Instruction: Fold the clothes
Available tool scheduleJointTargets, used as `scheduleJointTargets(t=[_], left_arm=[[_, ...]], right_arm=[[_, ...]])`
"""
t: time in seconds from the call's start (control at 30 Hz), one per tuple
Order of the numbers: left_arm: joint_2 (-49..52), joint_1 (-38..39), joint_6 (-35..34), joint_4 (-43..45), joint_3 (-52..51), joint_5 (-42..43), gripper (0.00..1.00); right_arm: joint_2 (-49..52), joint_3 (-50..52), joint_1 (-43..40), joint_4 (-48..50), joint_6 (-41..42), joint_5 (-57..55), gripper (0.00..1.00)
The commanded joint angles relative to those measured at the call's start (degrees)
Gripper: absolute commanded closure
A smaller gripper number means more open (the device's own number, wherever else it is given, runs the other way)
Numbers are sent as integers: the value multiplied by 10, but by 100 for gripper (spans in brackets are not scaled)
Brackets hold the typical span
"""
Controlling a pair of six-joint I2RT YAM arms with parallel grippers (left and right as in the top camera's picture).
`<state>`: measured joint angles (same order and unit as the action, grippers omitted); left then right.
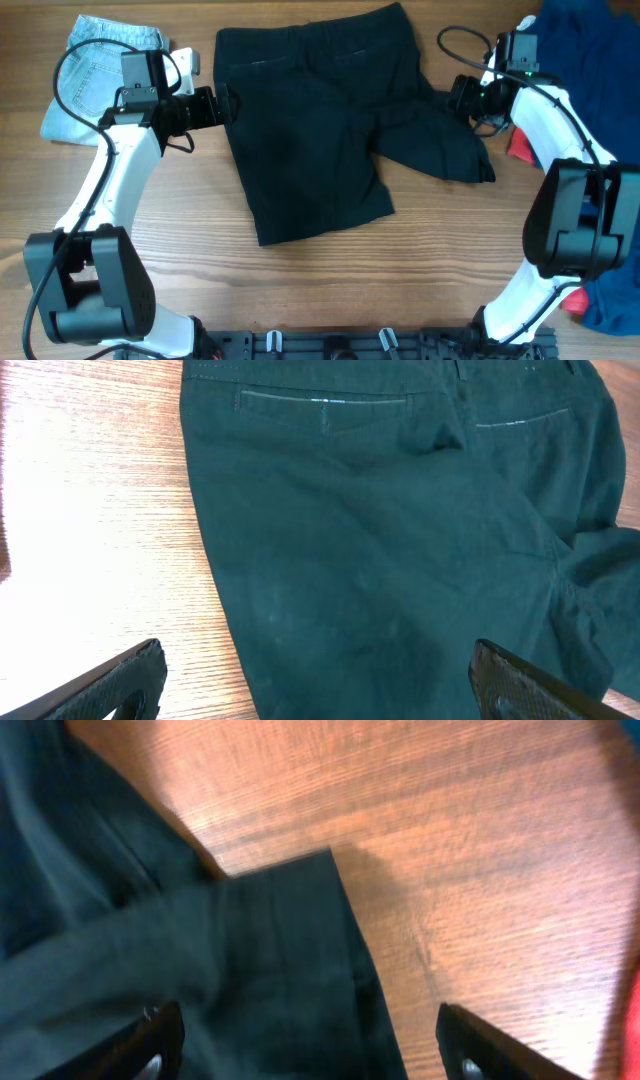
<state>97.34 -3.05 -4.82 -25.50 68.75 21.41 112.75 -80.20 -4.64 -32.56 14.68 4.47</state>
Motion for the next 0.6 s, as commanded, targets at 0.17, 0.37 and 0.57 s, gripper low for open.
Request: scheduleJointTargets(t=[0.17,0.37,0.57], left_arm=[[1,2,-1,-2,3,-8,2],[1,2,-1,-7,3,-17,3],[-40,-5,-2,-38,3,-47,4]], right_arm=[[76,23,1,150,-25,66,25],[81,22,1,160,-27,65,82],[-26,16,-3,93,-26,56,96]])
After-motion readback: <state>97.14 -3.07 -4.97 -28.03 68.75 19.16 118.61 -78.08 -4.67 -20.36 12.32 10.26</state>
